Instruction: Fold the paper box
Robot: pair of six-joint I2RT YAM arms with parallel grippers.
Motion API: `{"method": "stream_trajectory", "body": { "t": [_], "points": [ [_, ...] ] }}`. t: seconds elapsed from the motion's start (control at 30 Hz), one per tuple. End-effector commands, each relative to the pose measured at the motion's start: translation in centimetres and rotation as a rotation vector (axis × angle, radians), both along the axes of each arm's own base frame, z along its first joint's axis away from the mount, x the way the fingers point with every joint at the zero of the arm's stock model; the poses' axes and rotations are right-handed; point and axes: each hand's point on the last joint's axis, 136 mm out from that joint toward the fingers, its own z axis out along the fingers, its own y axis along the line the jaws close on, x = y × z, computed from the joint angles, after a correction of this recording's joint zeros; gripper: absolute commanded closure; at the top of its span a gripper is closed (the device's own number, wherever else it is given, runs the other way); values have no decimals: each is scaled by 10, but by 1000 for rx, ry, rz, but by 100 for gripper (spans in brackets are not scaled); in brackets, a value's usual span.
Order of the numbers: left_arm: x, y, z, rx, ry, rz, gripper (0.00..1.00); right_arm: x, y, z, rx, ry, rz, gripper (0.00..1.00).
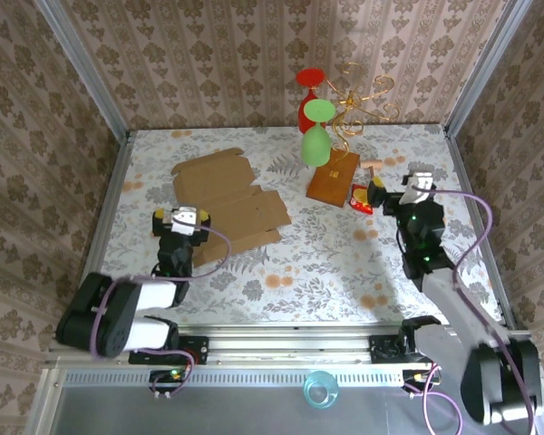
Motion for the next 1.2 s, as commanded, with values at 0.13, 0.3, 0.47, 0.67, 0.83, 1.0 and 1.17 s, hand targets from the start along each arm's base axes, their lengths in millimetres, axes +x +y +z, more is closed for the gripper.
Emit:
{"method": "stream_trajectory", "body": {
  "t": [0.13,0.3,0.47,0.67,0.83,1.0,1.17],
  "points": [
    [-31,0,40,-629,167,59,1,-31,5,-11,711,193,-23,3],
    [-54,6,8,-811,535,102,28,-48,87,-48,722,478,67,16],
    [-74,2,-9,-824,632,93,45,-62,214,-92,902,634,274,30],
    [-90,4,-7,-856,608,79,54,-63,347,-144,1130,847,412,37],
    [-100,4,-4,-861,618,67,54,-57,407,-189,1411,907,420,48],
    [-106,3,-4,-862,623,55,54,-52,412,-213,1371,871,347,51],
    [-111,3,-3,-861,624,51,54,-50,404,-238,1338,900,245,55]
  ]
}}
